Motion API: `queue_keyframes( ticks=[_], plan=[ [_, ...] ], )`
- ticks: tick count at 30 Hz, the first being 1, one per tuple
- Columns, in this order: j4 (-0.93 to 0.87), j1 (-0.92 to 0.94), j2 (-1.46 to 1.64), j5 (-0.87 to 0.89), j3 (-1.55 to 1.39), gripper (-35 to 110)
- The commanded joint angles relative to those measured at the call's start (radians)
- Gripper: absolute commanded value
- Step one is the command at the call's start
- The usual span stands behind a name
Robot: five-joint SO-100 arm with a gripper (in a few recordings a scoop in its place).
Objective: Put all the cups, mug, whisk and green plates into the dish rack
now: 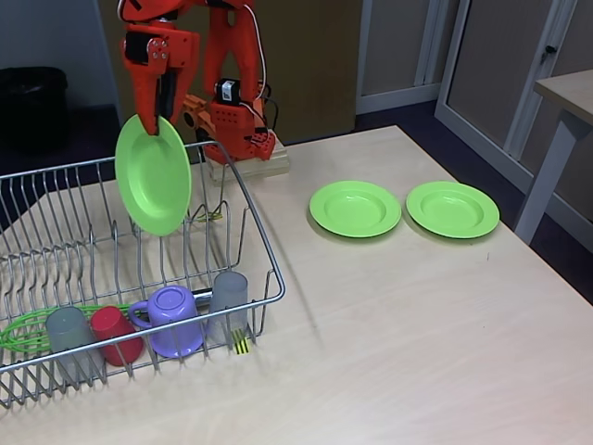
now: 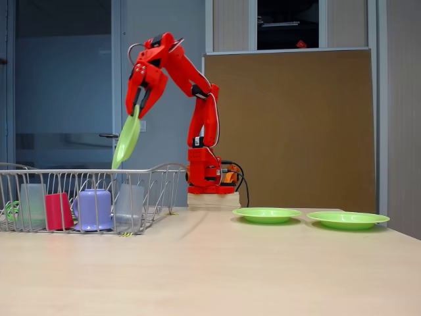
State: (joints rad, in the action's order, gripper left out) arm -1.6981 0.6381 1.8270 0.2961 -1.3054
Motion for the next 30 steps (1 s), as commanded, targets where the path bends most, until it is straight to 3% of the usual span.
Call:
queue_keyframes(
  ticks=[1, 12, 30],
  plan=[
    [0.066, 0.086, 0.021, -0.035, -0.04, 0],
    [0.118, 0.161, -0.219, -0.114, 0.084, 0],
    [0.241, 0.213, -0.324, -0.272, -0.084, 0]
  ],
)
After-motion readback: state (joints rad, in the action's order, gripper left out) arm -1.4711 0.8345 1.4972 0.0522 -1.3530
